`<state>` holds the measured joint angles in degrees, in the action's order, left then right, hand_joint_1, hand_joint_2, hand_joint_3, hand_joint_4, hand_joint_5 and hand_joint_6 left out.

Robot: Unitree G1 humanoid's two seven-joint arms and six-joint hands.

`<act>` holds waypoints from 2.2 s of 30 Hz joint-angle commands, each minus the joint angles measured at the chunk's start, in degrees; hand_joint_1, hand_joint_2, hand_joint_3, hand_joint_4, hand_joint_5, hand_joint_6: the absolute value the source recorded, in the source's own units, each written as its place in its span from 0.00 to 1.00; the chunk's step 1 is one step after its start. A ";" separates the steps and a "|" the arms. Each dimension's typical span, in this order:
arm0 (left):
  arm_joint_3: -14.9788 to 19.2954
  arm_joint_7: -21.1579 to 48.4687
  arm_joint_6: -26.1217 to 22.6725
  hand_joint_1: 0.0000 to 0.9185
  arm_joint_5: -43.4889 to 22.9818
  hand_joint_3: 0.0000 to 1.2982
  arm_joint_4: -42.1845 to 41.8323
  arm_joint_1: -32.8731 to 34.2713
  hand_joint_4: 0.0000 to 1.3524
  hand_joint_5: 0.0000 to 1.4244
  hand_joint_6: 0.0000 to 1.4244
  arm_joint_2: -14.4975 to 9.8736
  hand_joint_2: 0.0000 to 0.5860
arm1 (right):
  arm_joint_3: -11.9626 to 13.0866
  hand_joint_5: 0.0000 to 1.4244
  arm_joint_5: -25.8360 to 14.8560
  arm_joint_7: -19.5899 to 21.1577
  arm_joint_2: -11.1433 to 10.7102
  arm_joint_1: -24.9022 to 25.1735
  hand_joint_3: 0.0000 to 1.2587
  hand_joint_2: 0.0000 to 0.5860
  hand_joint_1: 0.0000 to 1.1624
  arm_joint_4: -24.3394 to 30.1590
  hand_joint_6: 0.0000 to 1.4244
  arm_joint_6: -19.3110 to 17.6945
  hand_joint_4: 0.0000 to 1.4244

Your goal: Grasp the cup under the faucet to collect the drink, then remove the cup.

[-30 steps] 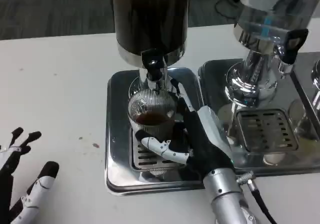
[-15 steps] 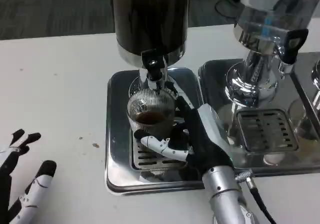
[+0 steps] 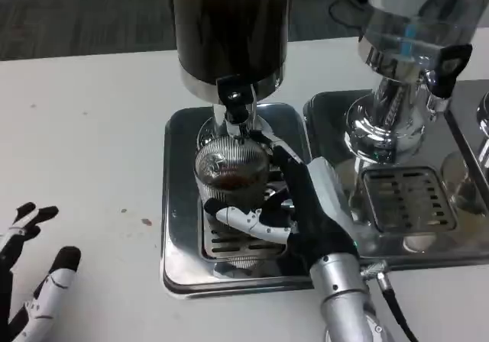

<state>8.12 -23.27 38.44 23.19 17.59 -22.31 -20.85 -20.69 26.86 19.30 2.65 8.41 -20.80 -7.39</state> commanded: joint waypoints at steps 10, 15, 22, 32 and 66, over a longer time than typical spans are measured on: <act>0.71 0.14 -0.48 0.00 -0.14 0.23 -0.40 -0.56 0.09 0.17 0.00 0.48 0.35 | -0.51 0.49 0.41 5.53 2.28 0.53 0.25 0.27 0.78 -3.96 0.73 -4.79 0.32; 0.53 0.30 -0.52 0.00 -0.12 0.23 -0.36 -0.48 0.09 0.17 0.00 0.57 0.35 | -0.31 0.53 -0.09 6.81 2.52 0.37 0.28 0.27 0.82 -5.03 0.80 -6.08 0.35; 0.58 0.56 -0.77 0.00 -0.36 0.23 -0.44 -0.36 0.09 0.17 0.00 0.63 0.35 | -0.22 0.57 -0.55 7.60 2.52 1.22 0.30 0.29 0.83 -7.05 0.85 -8.39 0.38; 0.50 0.54 -0.57 0.00 -0.48 0.23 -0.19 -0.38 0.09 0.17 0.00 0.62 0.35 | 0.10 0.59 -0.13 9.77 2.28 1.74 0.33 0.26 0.84 -8.96 0.89 -10.68 0.39; -0.39 1.88 -0.01 0.00 2.06 0.18 0.55 1.43 0.00 0.13 0.00 -1.39 0.30 | -1.09 0.62 5.23 15.50 0.59 -1.40 0.38 0.17 0.87 -5.06 0.93 -15.96 0.43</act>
<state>7.92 -21.60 38.27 23.39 19.17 -20.52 -20.94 -21.42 31.92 33.61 2.23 7.15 -28.62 -21.14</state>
